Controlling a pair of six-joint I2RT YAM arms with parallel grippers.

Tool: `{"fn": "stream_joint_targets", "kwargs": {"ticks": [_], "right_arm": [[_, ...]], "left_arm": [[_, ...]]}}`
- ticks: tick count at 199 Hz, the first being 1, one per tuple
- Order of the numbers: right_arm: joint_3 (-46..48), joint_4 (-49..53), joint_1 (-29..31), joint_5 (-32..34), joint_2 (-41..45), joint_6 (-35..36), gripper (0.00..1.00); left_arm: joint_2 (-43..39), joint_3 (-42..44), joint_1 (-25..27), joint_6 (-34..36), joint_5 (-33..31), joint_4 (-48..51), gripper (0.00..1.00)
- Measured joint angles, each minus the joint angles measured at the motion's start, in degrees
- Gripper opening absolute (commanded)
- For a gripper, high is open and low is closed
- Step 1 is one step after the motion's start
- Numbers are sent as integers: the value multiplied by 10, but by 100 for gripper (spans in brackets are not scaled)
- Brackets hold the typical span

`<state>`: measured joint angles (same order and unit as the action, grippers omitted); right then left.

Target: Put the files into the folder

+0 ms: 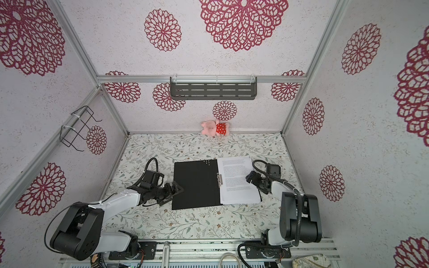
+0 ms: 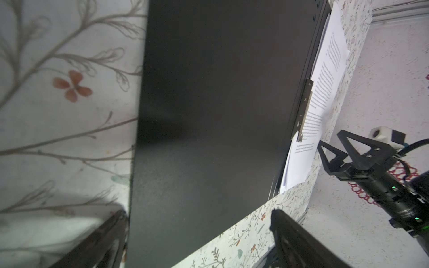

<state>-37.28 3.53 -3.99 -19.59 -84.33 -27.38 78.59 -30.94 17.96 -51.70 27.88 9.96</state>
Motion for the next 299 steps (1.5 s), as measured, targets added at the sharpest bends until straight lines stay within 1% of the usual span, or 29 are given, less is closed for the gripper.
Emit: {"fn": "stream_joint_targets", "kwargs": {"ticks": [52, 85, 108, 118, 154, 180, 199, 206, 220, 242, 273, 299], "right_arm": [[0, -22, 0, 4, -7, 6, 94], [1, -23, 0, 12, -7, 9, 94], [1, -24, 0, 13, -9, 14, 94], [1, -27, 2, 3, -11, 14, 94], [-3, -39, 38, -22, -21, 14, 94], [-14, -52, 67, -21, -37, 5, 93], [-19, -66, 86, -17, -46, -8, 93], [-19, -71, 89, -16, -48, -13, 93], [-19, -78, 92, -17, -50, -23, 94], [-19, -85, 92, -19, -54, -27, 94], [-19, -96, 92, -25, -59, -27, 94], [-19, -106, 92, -32, -64, -28, 94]], "left_arm": [[-29, 9, -11, -44, 25, -25, 99], [-71, -6, -13, -58, 27, -23, 99], [-109, -40, -13, -59, 34, -11, 99], [-123, -59, -11, -56, 39, -6, 99], [-163, -132, -7, -32, 49, 33, 99], [-153, -162, -7, -20, 55, 50, 99], [-139, -177, -13, -1, 33, 91, 99], [-138, -176, -22, 2, 24, 108, 99], [-137, -162, -59, 7, 11, 136, 99], [-133, -116, -109, 11, -28, 165, 99], [-96, -80, -126, 25, -54, 184, 99], [-26, -82, -133, 48, -63, 169, 99]]}}
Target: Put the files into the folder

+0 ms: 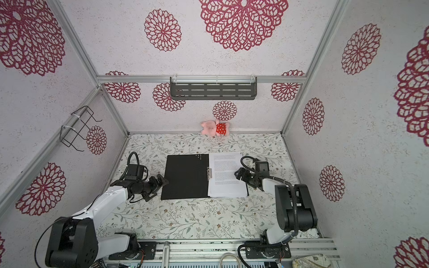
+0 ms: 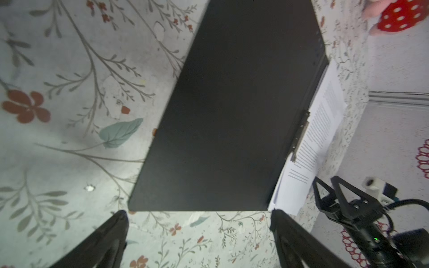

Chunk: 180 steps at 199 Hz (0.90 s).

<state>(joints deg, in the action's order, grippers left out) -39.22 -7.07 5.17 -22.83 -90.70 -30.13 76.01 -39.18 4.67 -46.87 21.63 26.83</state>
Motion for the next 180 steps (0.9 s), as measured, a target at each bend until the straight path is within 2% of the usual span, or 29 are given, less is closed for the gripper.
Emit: {"fn": "stream_joint_targets", "kwargs": {"ticks": [42, 103, 155, 180], "right_arm": [[0, -11, 0, -12, -6, 0, 94], [-16, -13, 0, -31, -25, 1, 93], [-32, -29, 0, -30, -48, 3, 93], [-34, -36, 0, -18, -51, 7, 92]], "left_arm": [[98, -26, -3, 40, -10, -31, 99], [189, -104, -6, 86, 7, -57, 99], [198, -109, -19, 103, 56, -69, 99], [184, -83, -28, 80, 92, -107, 99]]}}
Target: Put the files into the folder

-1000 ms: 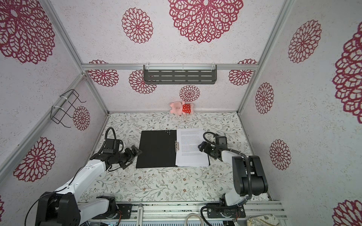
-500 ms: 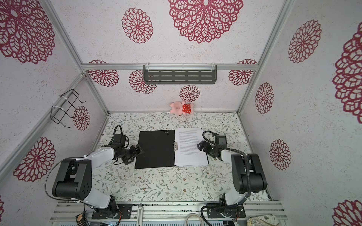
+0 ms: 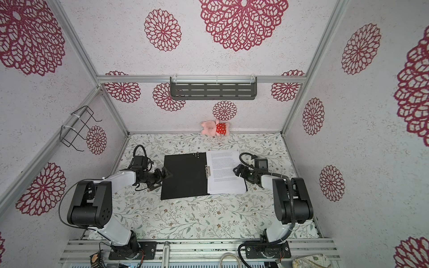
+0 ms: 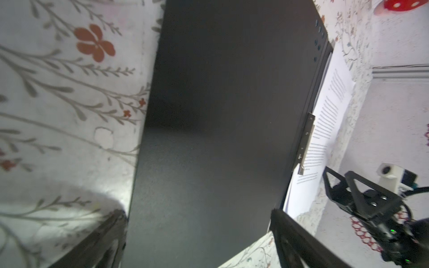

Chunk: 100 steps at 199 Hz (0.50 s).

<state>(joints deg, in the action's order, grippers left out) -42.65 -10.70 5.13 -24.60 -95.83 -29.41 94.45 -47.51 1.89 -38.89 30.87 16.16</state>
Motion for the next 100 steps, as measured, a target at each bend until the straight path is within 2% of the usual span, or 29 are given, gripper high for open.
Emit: {"fn": "stream_joint_targets", "kwargs": {"ticks": [30, 57, 75, 100], "right_arm": [[-3, -1, 9, -14, -5, 0, 92], [-3, -2, 17, -27, -7, 0, 92], [-3, -2, 18, -29, -7, 0, 92], [-3, -2, 18, -30, -7, 0, 92]], "left_arm": [[-43, 20, 14, -68, 97, -80, 99], [-91, 18, 22, -116, 146, -147, 99], [-115, 2, 22, -116, 148, -136, 99], [-139, -28, 9, -81, 110, -61, 99]]}}
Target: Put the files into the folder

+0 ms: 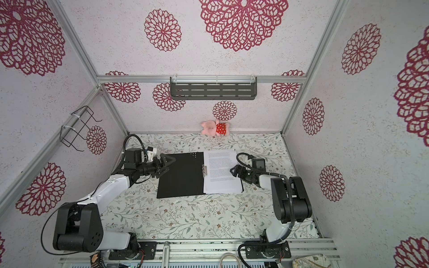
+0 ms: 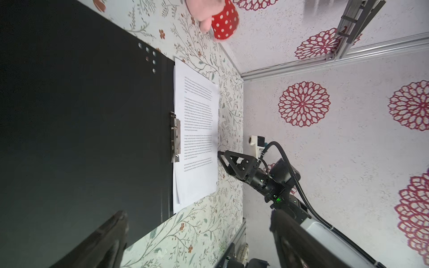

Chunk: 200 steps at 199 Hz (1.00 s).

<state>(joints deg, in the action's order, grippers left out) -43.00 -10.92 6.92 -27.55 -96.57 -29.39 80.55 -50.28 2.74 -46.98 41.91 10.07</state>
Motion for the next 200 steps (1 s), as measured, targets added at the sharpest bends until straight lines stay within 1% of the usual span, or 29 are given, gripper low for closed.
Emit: {"fn": "stream_joint_targets", "kwargs": {"ticks": [23, 49, 75, 135, 200], "right_arm": [[0, 0, 0, -1, 0, 0, 92], [1, 0, 0, -2, 0, 0, 93], [1, 0, 0, -4, 0, 0, 92], [9, -7, 0, -10, 4, 0, 92], [10, -3, 0, -12, 6, 4, 93]], "left_arm": [[-2, 4, -20, 14, -55, 74, 99], [-12, 45, -24, 25, -125, 155, 99], [-16, 77, -24, 33, -156, 197, 99], [6, 109, -24, 39, -188, 200, 99], [15, 130, -28, 26, -182, 125, 99]]}}
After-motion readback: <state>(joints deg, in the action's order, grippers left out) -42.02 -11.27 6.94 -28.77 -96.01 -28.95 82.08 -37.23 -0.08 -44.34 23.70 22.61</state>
